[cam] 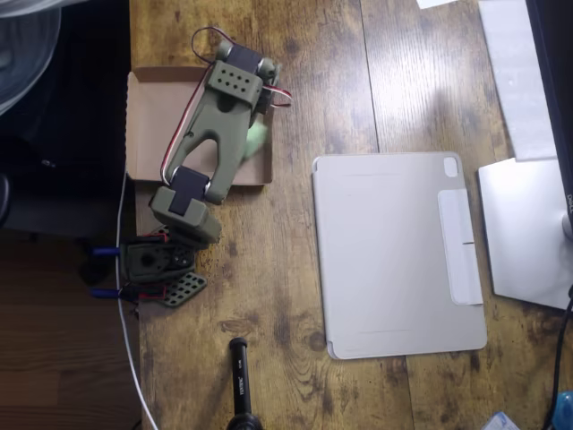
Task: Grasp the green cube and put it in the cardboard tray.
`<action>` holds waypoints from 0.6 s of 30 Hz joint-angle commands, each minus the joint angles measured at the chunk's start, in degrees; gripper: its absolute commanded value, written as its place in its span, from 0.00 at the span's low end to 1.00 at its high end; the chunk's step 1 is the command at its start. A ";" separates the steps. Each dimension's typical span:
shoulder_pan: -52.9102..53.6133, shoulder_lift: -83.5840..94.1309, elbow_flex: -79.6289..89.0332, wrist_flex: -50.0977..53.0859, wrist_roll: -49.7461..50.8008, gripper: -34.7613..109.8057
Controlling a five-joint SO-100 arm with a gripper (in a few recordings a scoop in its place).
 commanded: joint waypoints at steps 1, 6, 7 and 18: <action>0.53 0.88 1.23 0.62 0.09 0.39; 7.65 2.37 4.31 0.53 -3.16 0.38; 10.46 2.90 5.10 0.53 -4.31 0.38; 51.59 0.53 9.14 1.14 -11.87 0.24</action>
